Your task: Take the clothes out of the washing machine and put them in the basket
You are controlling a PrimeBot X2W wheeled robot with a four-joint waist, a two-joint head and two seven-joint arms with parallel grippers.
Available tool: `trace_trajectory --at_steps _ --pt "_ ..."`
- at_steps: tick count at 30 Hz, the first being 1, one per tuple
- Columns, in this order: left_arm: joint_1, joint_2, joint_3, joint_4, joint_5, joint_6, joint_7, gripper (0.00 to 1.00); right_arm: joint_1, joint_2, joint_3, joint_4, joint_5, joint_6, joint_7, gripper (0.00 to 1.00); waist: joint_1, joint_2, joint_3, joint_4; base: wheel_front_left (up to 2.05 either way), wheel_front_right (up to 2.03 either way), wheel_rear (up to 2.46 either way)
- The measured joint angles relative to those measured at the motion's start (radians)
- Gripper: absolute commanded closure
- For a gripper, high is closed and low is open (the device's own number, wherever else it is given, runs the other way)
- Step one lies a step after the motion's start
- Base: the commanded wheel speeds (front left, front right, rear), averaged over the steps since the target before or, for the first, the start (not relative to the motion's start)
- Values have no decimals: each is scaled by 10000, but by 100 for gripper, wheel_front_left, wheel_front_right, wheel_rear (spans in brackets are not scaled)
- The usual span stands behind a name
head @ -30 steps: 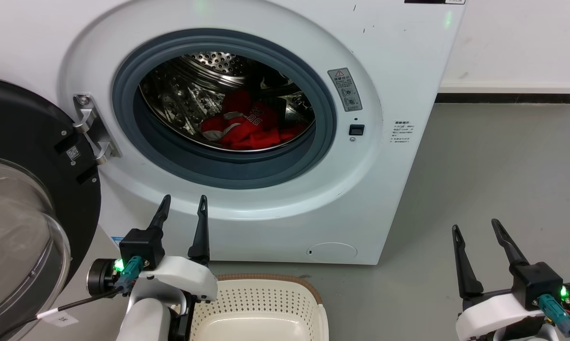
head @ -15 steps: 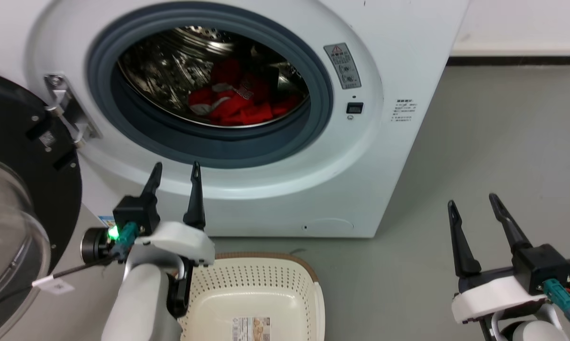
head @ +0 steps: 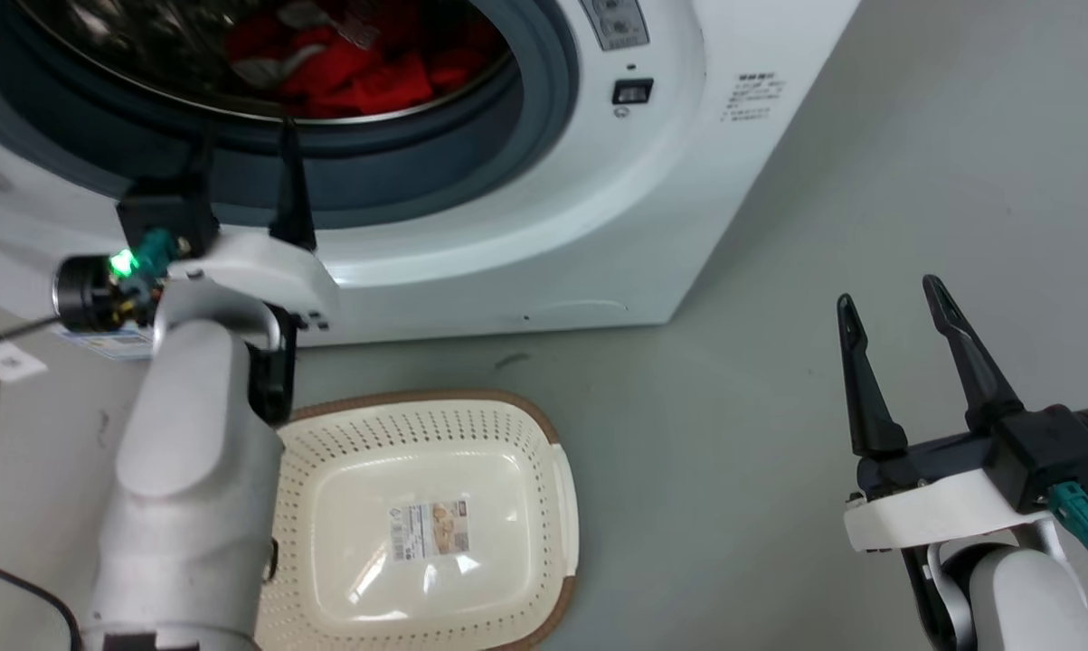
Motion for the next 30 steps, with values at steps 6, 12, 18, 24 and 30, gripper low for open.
trace_trajectory --at_steps 6,12,18,24,30 --pt "-1562 477 -8 1227 157 4 15 0 -320 0 299 163 282 2 -205 0 0 0 929 -526 0 0 0" --pt "-3347 1246 21 2456 201 -84 474 0 -724 -2 625 430 617 2 -424 0 0 0 1838 -1051 0 0 0" --pt "-5117 1941 -171 3367 412 -265 1365 0 -1207 0 1009 642 974 2 -543 0 0 0 2765 -1513 0 0 0" --pt "-6521 2449 -376 4226 504 -470 2759 0 -1545 -2 1304 794 1329 2 -602 0 0 0 3497 -1968 0 0 0" --pt "-7531 2719 -387 4844 328 -675 4266 0 -1661 -2 1488 761 1593 2 -606 0 0 0 3961 -2334 0 0 0"
